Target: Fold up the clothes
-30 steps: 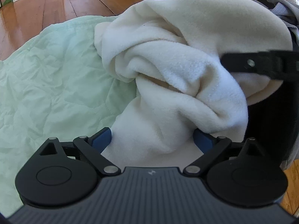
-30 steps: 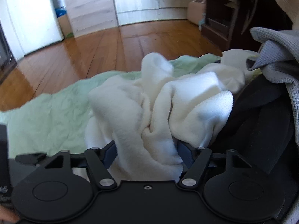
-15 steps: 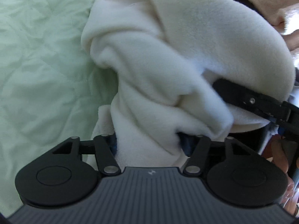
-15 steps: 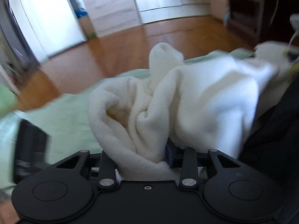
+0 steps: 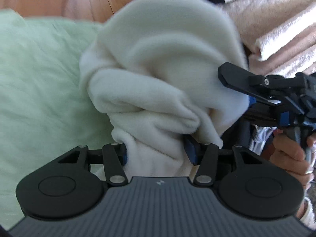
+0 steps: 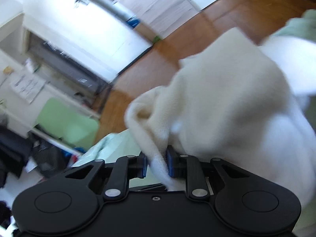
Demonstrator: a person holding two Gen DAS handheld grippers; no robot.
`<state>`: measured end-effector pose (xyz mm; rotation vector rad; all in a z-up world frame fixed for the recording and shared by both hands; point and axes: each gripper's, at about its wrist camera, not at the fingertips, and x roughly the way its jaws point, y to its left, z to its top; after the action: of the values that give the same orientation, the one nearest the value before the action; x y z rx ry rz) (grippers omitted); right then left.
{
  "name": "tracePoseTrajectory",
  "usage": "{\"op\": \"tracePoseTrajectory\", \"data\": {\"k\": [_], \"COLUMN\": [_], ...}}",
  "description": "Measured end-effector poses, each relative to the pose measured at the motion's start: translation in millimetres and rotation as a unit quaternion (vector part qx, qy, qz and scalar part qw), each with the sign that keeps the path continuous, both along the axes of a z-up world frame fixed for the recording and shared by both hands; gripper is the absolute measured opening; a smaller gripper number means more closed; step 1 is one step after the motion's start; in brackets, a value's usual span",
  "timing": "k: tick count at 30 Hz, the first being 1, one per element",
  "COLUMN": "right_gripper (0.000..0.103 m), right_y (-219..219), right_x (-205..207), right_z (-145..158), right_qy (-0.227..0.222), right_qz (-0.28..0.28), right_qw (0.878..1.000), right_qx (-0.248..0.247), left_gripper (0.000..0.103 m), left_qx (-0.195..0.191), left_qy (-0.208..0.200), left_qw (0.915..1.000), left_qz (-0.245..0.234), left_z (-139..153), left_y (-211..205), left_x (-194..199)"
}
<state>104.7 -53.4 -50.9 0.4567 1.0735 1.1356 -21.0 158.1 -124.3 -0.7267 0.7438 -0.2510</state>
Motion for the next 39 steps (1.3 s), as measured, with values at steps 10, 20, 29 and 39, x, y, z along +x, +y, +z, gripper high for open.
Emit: {"op": "tracePoseTrajectory", "data": {"k": [10, 20, 29, 39], "right_gripper": [0.017, 0.052, 0.064, 0.067], "right_y": [126, 204, 123, 136], "right_x": [-13, -69, -96, -18], "right_z": [21, 65, -12, -86], "right_qy": [0.052, -0.207, -0.164, -0.019], "right_qz": [0.061, 0.016, -0.043, 0.036], "right_qw": [0.995, 0.965, 0.958, 0.985], "right_qx": [0.056, -0.159, -0.231, -0.168], "left_gripper": [0.05, 0.059, 0.06, 0.072], "left_qx": [0.056, 0.24, 0.142, 0.201], "left_qy": [-0.008, 0.109, 0.121, 0.162], "left_qw": [0.9958, 0.9239, 0.9535, 0.9496], "left_qz": [0.071, 0.277, 0.236, 0.178], "left_z": [52, 69, 16, 11], "left_y": [110, 219, 205, 163], "left_x": [-46, -98, -140, -56]}}
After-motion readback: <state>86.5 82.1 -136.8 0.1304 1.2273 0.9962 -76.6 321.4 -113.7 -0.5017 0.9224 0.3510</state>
